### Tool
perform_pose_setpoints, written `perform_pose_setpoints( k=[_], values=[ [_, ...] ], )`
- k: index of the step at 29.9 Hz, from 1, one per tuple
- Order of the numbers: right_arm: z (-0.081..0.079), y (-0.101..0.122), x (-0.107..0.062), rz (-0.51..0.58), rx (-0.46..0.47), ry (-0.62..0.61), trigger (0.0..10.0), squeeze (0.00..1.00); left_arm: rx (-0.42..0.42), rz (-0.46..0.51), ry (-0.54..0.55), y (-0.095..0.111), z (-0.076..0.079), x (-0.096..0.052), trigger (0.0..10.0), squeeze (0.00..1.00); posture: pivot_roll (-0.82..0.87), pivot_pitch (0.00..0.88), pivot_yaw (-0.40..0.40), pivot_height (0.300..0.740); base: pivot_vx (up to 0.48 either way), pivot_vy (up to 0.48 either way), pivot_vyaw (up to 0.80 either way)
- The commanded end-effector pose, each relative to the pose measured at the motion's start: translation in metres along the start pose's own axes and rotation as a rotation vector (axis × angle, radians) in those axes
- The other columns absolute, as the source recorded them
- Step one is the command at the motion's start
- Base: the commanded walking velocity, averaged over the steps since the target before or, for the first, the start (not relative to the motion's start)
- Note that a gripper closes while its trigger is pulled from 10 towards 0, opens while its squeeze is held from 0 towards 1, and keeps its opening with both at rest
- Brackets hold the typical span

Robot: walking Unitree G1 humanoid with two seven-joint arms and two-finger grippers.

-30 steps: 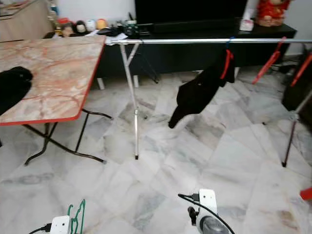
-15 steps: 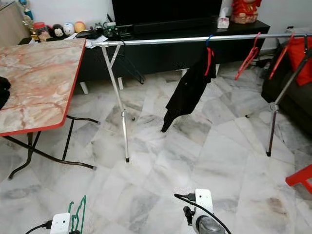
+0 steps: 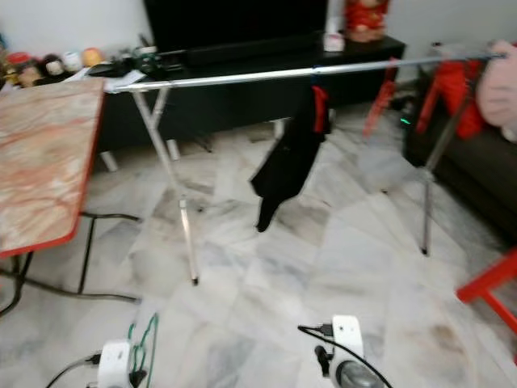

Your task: Hang hanger

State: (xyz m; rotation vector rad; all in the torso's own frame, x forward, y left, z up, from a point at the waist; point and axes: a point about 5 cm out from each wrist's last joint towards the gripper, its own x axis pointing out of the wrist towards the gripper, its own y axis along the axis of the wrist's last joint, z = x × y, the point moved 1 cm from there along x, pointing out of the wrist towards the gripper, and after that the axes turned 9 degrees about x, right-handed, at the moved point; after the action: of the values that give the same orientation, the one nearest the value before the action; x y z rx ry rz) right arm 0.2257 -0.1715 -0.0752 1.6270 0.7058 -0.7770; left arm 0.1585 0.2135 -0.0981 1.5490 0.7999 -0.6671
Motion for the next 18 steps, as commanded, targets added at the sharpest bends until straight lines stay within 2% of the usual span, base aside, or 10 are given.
perform_pose_setpoints(
  k=[1, 18],
  values=[
    [0.0133, -0.0096, -0.0028, -0.027, -0.002, -0.031, 10.0, 0.0, 0.011, 0.006, -0.016, 0.0048, 0.0059, 0.0018, 10.0, 0.0, -0.07, 0.0, 0.064, 0.732, 0.0, 0.0, -0.68],
    [0.015, -0.011, -0.0033, -0.033, -0.02, -0.024, 10.0, 0.0, 0.003, 0.015, -0.021, 0.0042, 0.0068, 0.0013, 10.0, 0.0, -0.07, 0.0, 0.063, 0.732, 0.0, 0.0, -0.64]
  ],
)
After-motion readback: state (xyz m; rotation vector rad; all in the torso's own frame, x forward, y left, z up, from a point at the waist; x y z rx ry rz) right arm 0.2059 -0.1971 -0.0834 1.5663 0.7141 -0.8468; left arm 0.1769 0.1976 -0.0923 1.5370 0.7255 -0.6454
